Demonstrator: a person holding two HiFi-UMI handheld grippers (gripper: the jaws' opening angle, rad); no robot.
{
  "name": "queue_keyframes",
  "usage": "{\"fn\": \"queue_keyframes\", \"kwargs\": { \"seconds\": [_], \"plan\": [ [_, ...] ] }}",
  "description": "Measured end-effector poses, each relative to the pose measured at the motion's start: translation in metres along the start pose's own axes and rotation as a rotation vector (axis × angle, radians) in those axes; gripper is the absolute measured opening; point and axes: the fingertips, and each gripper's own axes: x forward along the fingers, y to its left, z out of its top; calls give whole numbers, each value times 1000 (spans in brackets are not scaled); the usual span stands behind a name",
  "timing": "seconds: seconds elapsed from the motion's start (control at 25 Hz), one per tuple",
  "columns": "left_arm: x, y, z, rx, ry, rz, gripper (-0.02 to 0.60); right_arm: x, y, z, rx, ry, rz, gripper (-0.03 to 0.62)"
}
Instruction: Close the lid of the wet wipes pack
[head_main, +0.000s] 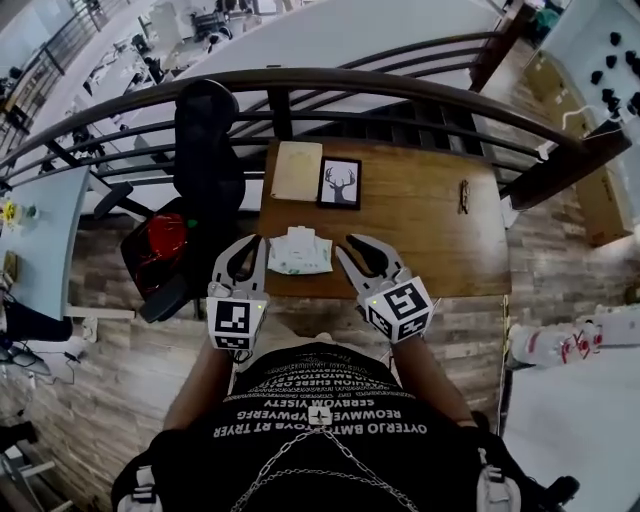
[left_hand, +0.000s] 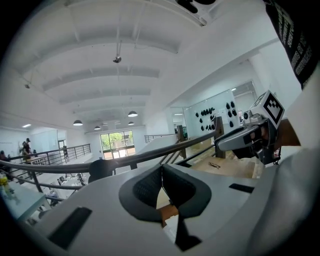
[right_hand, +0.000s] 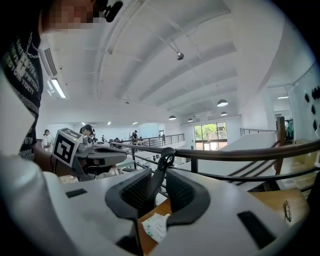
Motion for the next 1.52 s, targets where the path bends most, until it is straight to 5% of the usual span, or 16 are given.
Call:
{"fn": "queue_keyframes", "kwargs": {
  "seconds": [0.48, 1.04, 1.52],
  "plan": [
    [20, 16, -16, -7, 11, 4, 28, 32, -5, -21, 55, 41, 1, 94],
    [76, 59, -13, 8, -5, -109, 28, 108, -22, -48, 81, 159, -27, 101],
    [112, 86, -63, 0, 84, -166, 28, 156, -40, -132, 163, 326, -15, 137]
  ]
}}
